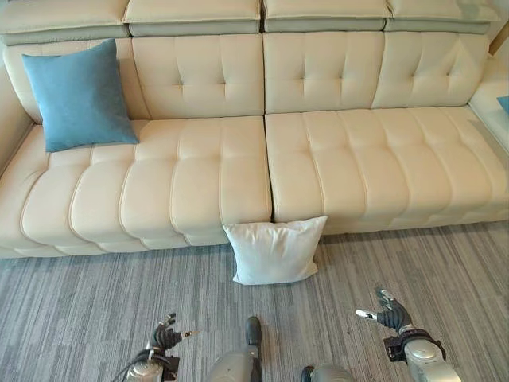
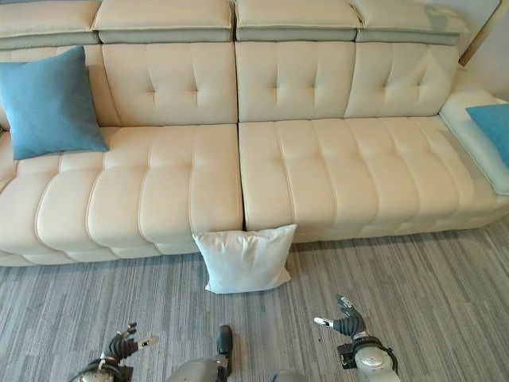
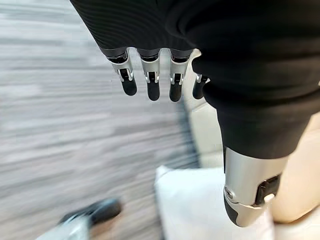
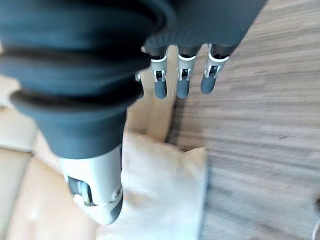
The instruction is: Pick up all the scattered cushions and arrange them neatly on the sofa.
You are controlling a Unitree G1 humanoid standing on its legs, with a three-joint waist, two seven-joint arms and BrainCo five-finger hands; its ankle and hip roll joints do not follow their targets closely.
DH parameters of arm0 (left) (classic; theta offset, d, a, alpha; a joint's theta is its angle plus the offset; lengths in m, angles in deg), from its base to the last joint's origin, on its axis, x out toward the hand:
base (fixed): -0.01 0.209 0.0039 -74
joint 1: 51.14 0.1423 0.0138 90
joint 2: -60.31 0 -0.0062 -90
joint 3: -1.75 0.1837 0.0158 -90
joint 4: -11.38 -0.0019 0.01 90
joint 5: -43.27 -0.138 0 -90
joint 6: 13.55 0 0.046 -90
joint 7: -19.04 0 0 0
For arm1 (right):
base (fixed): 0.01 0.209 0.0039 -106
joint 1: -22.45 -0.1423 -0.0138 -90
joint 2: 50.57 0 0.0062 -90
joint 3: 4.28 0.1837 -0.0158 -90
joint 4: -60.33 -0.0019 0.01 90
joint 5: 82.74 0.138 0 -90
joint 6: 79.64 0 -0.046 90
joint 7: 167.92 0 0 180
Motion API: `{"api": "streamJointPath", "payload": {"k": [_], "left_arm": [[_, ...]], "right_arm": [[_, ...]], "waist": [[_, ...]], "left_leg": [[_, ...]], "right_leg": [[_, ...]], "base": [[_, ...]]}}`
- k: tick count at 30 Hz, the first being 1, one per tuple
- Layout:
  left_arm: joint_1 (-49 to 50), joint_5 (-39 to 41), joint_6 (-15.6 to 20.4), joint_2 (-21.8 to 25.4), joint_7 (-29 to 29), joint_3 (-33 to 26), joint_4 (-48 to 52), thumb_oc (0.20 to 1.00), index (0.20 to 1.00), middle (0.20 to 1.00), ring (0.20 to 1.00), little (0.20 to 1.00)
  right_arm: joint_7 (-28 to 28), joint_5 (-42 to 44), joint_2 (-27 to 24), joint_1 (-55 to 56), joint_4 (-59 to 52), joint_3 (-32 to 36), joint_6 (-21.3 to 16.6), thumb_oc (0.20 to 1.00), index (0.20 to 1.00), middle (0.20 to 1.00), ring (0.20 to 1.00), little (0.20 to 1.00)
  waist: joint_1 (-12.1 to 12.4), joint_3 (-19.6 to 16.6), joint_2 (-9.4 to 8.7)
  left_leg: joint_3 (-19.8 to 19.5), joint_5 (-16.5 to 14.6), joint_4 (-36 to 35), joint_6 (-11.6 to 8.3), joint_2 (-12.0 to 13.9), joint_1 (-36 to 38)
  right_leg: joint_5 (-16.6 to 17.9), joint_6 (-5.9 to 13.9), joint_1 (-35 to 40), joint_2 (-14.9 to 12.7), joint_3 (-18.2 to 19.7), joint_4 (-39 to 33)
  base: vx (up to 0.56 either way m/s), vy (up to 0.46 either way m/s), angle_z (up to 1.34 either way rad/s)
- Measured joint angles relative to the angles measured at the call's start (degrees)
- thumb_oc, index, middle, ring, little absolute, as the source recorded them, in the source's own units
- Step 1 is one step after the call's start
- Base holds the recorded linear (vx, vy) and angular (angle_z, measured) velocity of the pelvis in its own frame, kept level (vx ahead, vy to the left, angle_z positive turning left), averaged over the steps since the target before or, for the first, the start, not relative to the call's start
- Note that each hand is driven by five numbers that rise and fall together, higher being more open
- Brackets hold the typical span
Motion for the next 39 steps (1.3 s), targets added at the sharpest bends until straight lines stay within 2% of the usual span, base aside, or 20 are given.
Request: {"api": "streamJointPath", "payload": {"k": [3, 4, 5, 6, 7, 8, 9, 13, 14, 16, 18, 21, 23, 27, 29, 31, 32, 34, 35, 39], "left_arm": [[0.3, 0.0, -0.2, 0.4, 0.5, -0.3, -1.3, 1.000, 1.000, 1.000, 1.000, 1.000], [0.4, 0.0, -0.2, 0.4, 0.5, -0.3, -1.7, 1.000, 1.000, 1.000, 1.000, 1.000], [0.1, 0.0, -0.1, 0.3, 0.6, -0.4, -2.1, 1.000, 1.000, 1.000, 1.000, 1.000], [0.4, 0.0, -0.2, 0.1, 0.6, -0.5, -2.9, 1.000, 1.000, 1.000, 1.000, 1.000], [0.4, 0.0, -0.2, 0.0, 0.6, -0.4, -3.5, 1.000, 1.000, 1.000, 1.000, 1.000], [0.5, 0.0, -0.3, 0.0, 0.6, -0.4, -3.3, 1.000, 1.000, 1.000, 1.000, 1.000], [1.1, 0.0, -0.1, -0.2, 0.6, -0.4, -3.0, 1.000, 1.000, 1.000, 1.000, 1.000], [2.3, 0.0, -0.1, -1.1, 0.5, 0.0, -2.7, 1.000, 1.000, 1.000, 1.000, 1.000], [2.2, 0.0, -0.1, -1.3, 0.5, 0.0, -2.6, 1.000, 1.000, 1.000, 1.000, 1.000], [1.8, 0.0, 0.0, -1.5, 0.5, 0.0, -2.7, 1.000, 1.000, 1.000, 1.000, 1.000], [0.0, 0.1, 0.0, -2.1, 0.5, 0.1, -2.6, 1.000, 1.000, 1.000, 1.000, 1.000], [-0.5, 0.1, 0.0, -2.4, 0.4, 0.2, -2.5, 1.000, 1.000, 1.000, 1.000, 1.000], [-1.0, 0.0, 0.0, -2.4, 0.4, 0.3, -0.9, 1.000, 1.000, 1.000, 1.000, 1.000], [-3.2, 0.0, 0.0, -2.4, 0.4, 2.0, -1.0, 1.000, 1.000, 1.000, 1.000, 1.000], [-3.0, 0.0, -0.1, -2.4, 0.3, 2.5, -0.7, 1.000, 1.000, 1.000, 1.000, 1.000], [-2.1, 0.1, -0.2, -2.3, 0.4, 2.4, -0.6, 1.000, 1.000, 1.000, 1.000, 1.000], [-2.5, 0.1, -0.2, -1.9, 0.5, 2.4, -0.6, 1.000, 1.000, 1.000, 1.000, 1.000], [-4.1, 0.1, -0.1, 0.0, 0.6, 3.1, 0.6, 1.000, 1.000, 1.000, 1.000, 1.000], [-6.8, 0.1, 0.0, 1.8, 0.9, 3.4, 1.2, 1.000, 1.000, 1.000, 1.000, 1.000], [-14.0, 2.7, 1.3, 5.1, 3.0, 4.5, 1.2, 1.000, 1.000, 1.000, 1.000, 1.000]], "right_arm": [[-0.2, 0.0, 0.9, -1.0, 0.6, -0.6, 0.1, 1.000, 1.000, 1.000, 1.000, 1.000], [-0.2, 0.0, 0.9, -1.2, 0.5, -0.9, 0.0, 1.000, 1.000, 1.000, 1.000, 1.000], [-0.2, 0.0, 0.9, -1.3, 0.4, -1.2, 0.1, 1.000, 1.000, 1.000, 1.000, 1.000], [-0.1, 0.0, 0.8, -1.5, 0.4, -1.5, 0.0, 1.000, 1.000, 1.000, 1.000, 1.000], [-0.1, 0.0, 0.8, -1.4, 0.4, -1.9, 0.1, 1.000, 1.000, 1.000, 1.000, 1.000], [-0.1, 0.0, 0.9, -0.8, 0.4, -1.9, 0.2, 1.000, 1.000, 1.000, 1.000, 1.000], [-0.1, 0.0, 0.9, 0.4, 0.7, -2.1, 0.5, 1.000, 1.000, 1.000, 1.000, 1.000], [-0.1, 0.0, 0.5, 0.5, 0.5, -1.6, 0.4, 1.000, 1.000, 1.000, 1.000, 1.000], [-0.1, 0.0, -0.1, 0.4, 0.6, -1.6, 0.2, 1.000, 1.000, 1.000, 1.000, 1.000], [0.0, 0.1, -0.9, -0.2, 0.6, -1.4, 0.2, 1.000, 1.000, 1.000, 1.000, 1.000], [0.2, 0.2, -2.2, -1.5, 0.6, 0.3, 0.0, 1.000, 1.000, 1.000, 1.000, 1.000], [0.7, 0.3, -3.0, -2.3, 0.6, 0.5, -0.1, 1.000, 1.000, 1.000, 1.000, 1.000], [1.1, 0.3, -3.3, -2.4, 1.2, 0.5, 0.1, 1.000, 1.000, 1.000, 1.000, 1.000], [1.5, 0.3, -3.4, -3.4, 3.9, 0.3, 0.3, 1.000, 1.000, 1.000, 1.000, 1.000], [1.7, 0.2, -3.7, -4.6, 5.0, 0.2, 0.3, 1.000, 1.000, 1.000, 1.000, 1.000], [2.2, 0.0, -4.3, -5.3, 5.0, 0.1, 0.3, 1.000, 1.000, 1.000, 1.000, 1.000], [2.4, -0.5, -4.8, -6.0, 5.3, -0.1, 0.3, 1.000, 1.000, 1.000, 1.000, 1.000], [2.7, -0.6, -5.5, -7.9, 6.2, -1.3, 0.4, 1.000, 1.000, 1.000, 1.000, 1.000], [3.0, -0.6, -6.1, -10.5, 7.2, -2.2, 0.4, 1.000, 1.000, 1.000, 1.000, 1.000], [4.8, -0.2, -5.9, -17.7, 11.9, -4.3, 0.2, 1.000, 1.000, 1.000, 1.000, 1.000]], "waist": [[0.4, 0.8, 0.89], [0.0, 1.2, 0.68], [-0.1, 1.3, 0.54], [-0.8, 1.4, 0.23], [-0.9, 1.5, -0.22], [-1.2, 1.6, -0.76], [-1.5, 1.6, -2.35], [-2.0, 1.2, -2.38], [-2.0, 1.2, -1.90], [-1.9, 1.3, -1.25], [-1.7, 1.5, -1.69], [-2.4, 1.8, -1.52], [-2.4, 2.4, -1.12], [-2.1, 3.7, -1.14], [-1.9, 4.4, -0.05], [-1.8, 4.4, 2.07], [-1.8, 4.8, 2.90], [-1.8, 5.0, 2.12], [-1.9, 6.3, 1.59], [-1.7, 8.6, 0.19]], "left_leg": [[-0.3, -1.5, -0.7, 0.39, 0.4, 3.0], [-0.2, -3.0, -0.9, -1.01, 0.4, 3.7], [-0.2, -3.3, -0.8, -1.44, 0.3, 3.7], [-0.4, -3.4, -1.0, -1.38, 0.0, 3.9], [-0.5, -3.5, -1.4, -1.42, -0.4, 4.0], [-1.0, -3.6, -1.3, -1.39, -0.8, 4.1], [-1.8, -4.1, -1.4, -1.67, -1.8, 5.6], [-4.5, -5.4, -0.7, -4.44, -0.1, 6.5], [-5.2, -5.5, 0.0, -5.09, 1.1, 6.5], [-6.1, -6.3, 4.0, -6.65, 2.5, 4.8], [-5.6, -6.6, 14.0, -7.05, 2.8, -0.5], [-3.1, -6.5, 16.8, -7.29, 5.8, -0.8], [-3.4, -6.9, 14.2, -7.88, 7.1, -0.7], [-4.0, -6.3, 7.9, -9.26, 5.8, -3.0], [-4.3, -4.0, 5.3, -9.93, 6.2, -3.8], [-4.9, -3.6, 5.3, -9.67, 7.0, -3.2], [-4.8, -1.7, 4.7, -8.10, 7.3, -3.1], [-3.7, -0.7, 4.4, -7.73, 6.4, -4.6], [-3.3, 0.2, 4.6, -6.64, 5.6, -6.3], [-2.7, -0.1, 7.0, -6.62, 4.0, -12.8]], "right_leg": [[-1.0, 0.97, -1.6, -0.3, -0.8, -5.9], [-0.5, 1.25, -3.4, 0.1, -1.6, -9.4], [0.5, 2.22, -4.7, 0.5, -2.5, -13.7], [3.5, 3.00, -5.7, 0.8, -3.4, -20.4], [5.3, 3.60, -5.7, 1.4, -2.4, -23.7], [6.2, 3.42, -5.8, 1.5, -1.9, -25.4], [9.9, 1.77, -5.4, 1.2, -1.4, -25.8], [16.5, -0.27, -2.2, 2.8, -3.5, -30.1], [18.4, -1.85, -0.7, 4.2, -4.4, -31.9], [18.6, -2.93, 1.4, 5.6, -5.7, -34.5], [18.7, -5.84, 1.8, 5.3, -6.6, -35.2], [16.1, -8.38, 3.6, 6.2, -7.9, -35.0], [15.2, -8.33, 3.8, 6.7, -7.8, -35.1], [15.4, -8.37, 4.3, 6.5, -7.5, -36.1], [15.2, -8.15, 4.8, 7.5, -7.3, -36.0], [14.6, -7.35, 5.2, 9.4, -6.1, -35.4], [14.1, -6.48, 4.6, 9.9, -5.6, -33.7], [12.8, -5.36, 0.4, 8.6, -4.6, -30.0], [12.3, -4.19, -2.8, 7.9, -4.4, -26.5], [9.3, -3.40, -12.4, 5.4, -3.2, -17.5]], "base": [[0.30, -0.083, -0.18], [0.27, -0.171, -0.08], [0.33, -0.263, 0.00], [0.23, -0.186, 0.12], [0.19, -0.207, 0.30], [0.11, -0.151, 0.42], [0.15, -0.226, 0.41], [0.15, -0.250, 0.31], [0.05, -0.302, 0.32], [0.01, -0.224, 0.33], [0.03, -0.130, 0.19], [0.10, -0.088, 0.11], [0.13, -0.020, 0.10], [0.11, -0.006, 0.11], [0.12, 0.040, -0.32], [0.04, 0.069, -0.46], [-0.06, 0.049, -0.30], [-0.14, 0.062, -0.23], [-0.23, 0.062, -0.07], [-0.10, 0.047, 0.04]]}}
